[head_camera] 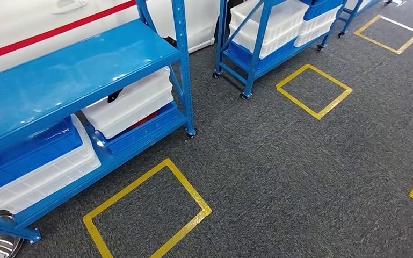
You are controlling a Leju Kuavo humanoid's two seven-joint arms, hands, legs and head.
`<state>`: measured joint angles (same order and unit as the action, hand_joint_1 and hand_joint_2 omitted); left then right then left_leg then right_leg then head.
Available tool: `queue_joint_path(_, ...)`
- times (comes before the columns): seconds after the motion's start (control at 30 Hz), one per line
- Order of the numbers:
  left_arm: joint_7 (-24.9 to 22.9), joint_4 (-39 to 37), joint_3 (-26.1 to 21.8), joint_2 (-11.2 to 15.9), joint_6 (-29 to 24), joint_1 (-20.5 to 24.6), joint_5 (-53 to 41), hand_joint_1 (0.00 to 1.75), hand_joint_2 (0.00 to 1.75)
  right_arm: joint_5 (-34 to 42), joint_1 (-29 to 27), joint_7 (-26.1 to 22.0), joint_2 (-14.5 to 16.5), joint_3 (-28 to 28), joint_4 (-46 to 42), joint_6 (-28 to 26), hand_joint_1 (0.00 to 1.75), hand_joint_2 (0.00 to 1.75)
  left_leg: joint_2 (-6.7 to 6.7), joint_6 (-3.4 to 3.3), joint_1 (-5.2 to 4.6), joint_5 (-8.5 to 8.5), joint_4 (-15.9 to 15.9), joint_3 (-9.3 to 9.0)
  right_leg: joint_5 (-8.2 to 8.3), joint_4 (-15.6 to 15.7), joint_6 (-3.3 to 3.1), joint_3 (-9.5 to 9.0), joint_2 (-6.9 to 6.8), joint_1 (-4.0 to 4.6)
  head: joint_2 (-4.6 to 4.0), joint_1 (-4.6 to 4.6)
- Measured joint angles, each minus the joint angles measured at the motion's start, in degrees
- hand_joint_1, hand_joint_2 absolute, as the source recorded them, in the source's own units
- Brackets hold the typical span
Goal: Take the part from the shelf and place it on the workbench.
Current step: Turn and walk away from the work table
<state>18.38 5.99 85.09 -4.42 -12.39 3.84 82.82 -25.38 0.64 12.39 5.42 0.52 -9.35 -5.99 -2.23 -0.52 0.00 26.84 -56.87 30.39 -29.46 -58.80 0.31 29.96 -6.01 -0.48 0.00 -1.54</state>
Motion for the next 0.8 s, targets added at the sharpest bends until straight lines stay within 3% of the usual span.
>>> queue_joint_path(0.07, 0.0, 0.0, 0.0, -0.1, 0.0, 0.1, 0.0, 0.00, 0.00, 0.0, -0.1, 0.0, -0.1, 0.0, 0.0, 0.0, 0.00, 0.00, 1.25, -0.65, 0.36, -0.66, 0.6, -0.21, -2.88, -4.3, 0.53, 1.90, 3.14, -0.26, 0.00, 0.09)
queue_joint_path(0.13, 0.0, 0.0, 0.0, -0.2, 0.0, 0.2, 0.0, 0.00, 0.87, 0.0, -0.3, 0.0, -0.2, 0.1, 0.0, 0.0, 0.00, 0.00, 2.53, -0.93, 0.33, -0.86, 0.6, 0.08, -6.39, -11.8, 0.79, 5.65, 5.41, -0.37, 0.00, 0.16)
queue_joint_path(0.17, 0.0, 0.0, 0.0, -0.3, 0.0, 0.2, 0.1, 0.00, 1.31, 0.0, -0.3, 0.0, -0.3, 0.1, 0.0, 0.0, 0.00, 0.00, 3.22, -0.95, 0.33, -0.88, 0.5, 0.16, -7.03, -14.4, 0.90, 7.06, 5.68, -0.40, 0.00, 0.16)
queue_joint_path(0.2, 0.0, 0.0, 0.0, -0.3, 0.0, 0.1, 0.1, 0.00, 1.75, 0.0, -0.3, 0.0, -0.3, 0.1, 0.0, 0.0, 0.00, 0.00, 3.98, -0.91, 0.34, -0.86, 0.4, 0.20, -6.50, -15.2, 0.97, 7.59, 5.78, -0.44, 0.00, 0.16)
queue_joint_path(0.23, 0.0, 0.0, 0.0, -0.4, 0.0, 0.1, 0.2, 0.00, 1.75, 0.0, -0.3, 0.0, -0.4, 0.1, 0.0, 0.0, 0.00, 0.00, 4.79, -0.83, 0.39, -0.81, 0.2, 0.19, -4.86, -13.7, 1.01, 7.02, 5.92, -0.54, 0.00, 0.16)
queue_joint_path(0.3, 0.0, 0.0, -0.1, -0.5, 0.0, 0.1, 0.5, 0.00, 0.87, -0.1, -0.4, 0.1, -0.5, 0.1, 0.0, 0.0, 0.00, 0.00, 6.36, -0.44, 0.48, -0.57, -0.3, 0.27, -0.66, -6.4, 1.07, 3.78, 7.58, -0.94, 0.00, 0.16)
queue_joint_path(0.37, -0.2, 0.0, -0.2, -0.6, 0.2, 0.1, 1.0, 0.00, 0.00, -0.3, -0.5, 0.2, -0.6, 0.1, 0.0, 0.1, 0.00, 0.00, 7.61, 0.26, 0.41, -0.32, -0.9, 0.66, 1.22, -1.2, 0.89, 1.60, 9.47, -1.09, 0.00, 0.14)
queue_joint_path(0.4, -0.4, 0.0, -0.3, -0.6, 0.4, 0.1, 1.3, 0.00, 0.00, -0.5, -0.5, 0.3, -0.6, 0.1, 0.1, 0.2, 0.00, 0.00, 8.08, 0.64, 0.39, -0.31, -1.1, 0.95, 1.16, -0.6, 0.68, 1.38, 9.86, -0.99, 0.00, 0.11)
queue_joint_path(0.47, -0.7, 0.0, -0.7, -0.6, 0.9, 0.0, 1.6, 0.00, 0.00, -0.9, -0.2, 0.6, -0.6, 0.1, 0.1, 0.6, 0.00, 0.00, 8.84, 1.39, 0.51, -0.43, -1.0, 1.27, 1.34, -0.4, -0.05, 1.41, 8.73, -0.86, 0.00, 0.09)
queue_joint_path(0.5, -0.8, 0.0, -0.9, -0.5, 1.1, -0.1, 1.7, 0.00, 0.00, -1.0, -0.2, 0.7, -0.6, 0.0, 0.1, 0.7, 0.00, 0.00, 8.38, 1.66, 0.55, -0.13, -1.4, 1.50, 1.45, -0.2, -0.48, 1.35, 8.12, -0.89, 0.00, 0.07)
queue_joint_path(0.53, -0.9, 0.0, -1.1, -0.5, 1.2, -0.1, 1.7, 0.00, 0.00, -1.2, -0.2, 0.8, -0.6, 0.0, 0.1, 0.8, 0.00, 0.00, 7.32, 1.91, 0.57, 0.79, -2.7, 2.07, 1.55, 0.0, -0.93, 1.31, 7.41, -0.94, 0.00, 0.04)
queue_joint_path(0.6, -1.1, 0.0, -1.4, -0.5, 1.7, -0.1, 1.7, 0.00, 0.00, -1.3, -0.4, 0.8, -0.6, 0.0, 0.1, 0.9, 0.00, 0.00, 4.35, 2.27, 0.59, 4.34, -8.7, 4.82, 1.59, 0.2, -1.54, 1.33, 5.92, -0.80, 0.00, -0.02)
queue_joint_path(0.67, -1.1, 0.0, -1.8, -0.5, 2.8, -0.1, 2.0, 0.00, 0.87, -1.5, -0.6, 0.4, -0.6, 0.0, 0.1, 0.9, 0.00, 0.00, 3.07, 2.55, 0.65, 7.57, -16.1, 8.20, 1.52, 0.2, -1.78, 1.43, 4.33, -0.53, 0.00, -0.02)
queue_joint_path(0.7, -1.1, 0.0, -2.2, -0.5, 3.5, -0.1, 2.1, 0.00, 1.31, -1.6, -0.6, 0.0, -0.6, 0.0, 0.1, 1.0, 0.00, 0.00, 2.87, 2.59, 0.66, 7.82, -17.7, 8.90, 1.48, 0.1, -1.81, 1.43, 3.56, -0.43, 0.00, -0.03)
queue_joint_path(0.73, -1.2, 0.0, -2.7, -0.5, 4.1, -0.2, 2.2, 0.00, 1.75, -1.6, -0.6, -0.4, -0.6, 0.0, 0.1, 1.0, 0.00, 0.00, 2.69, 2.52, 0.65, 6.89, -17.0, 8.40, 1.44, 0.1, -1.79, 1.39, 2.85, -0.35, 0.00, -0.03)
queue_joint_path(0.8, -1.3, 0.0, -3.6, -0.5, 4.7, -0.3, 2.3, 0.00, 0.87, -1.8, -0.4, -1.0, -0.6, 0.0, 0.1, 1.1, 0.00, 0.00, 1.16, 1.96, 0.48, 3.09, -9.8, 4.45, 1.32, 0.1, -1.66, 1.13, 1.58, -0.20, 0.00, -0.02)
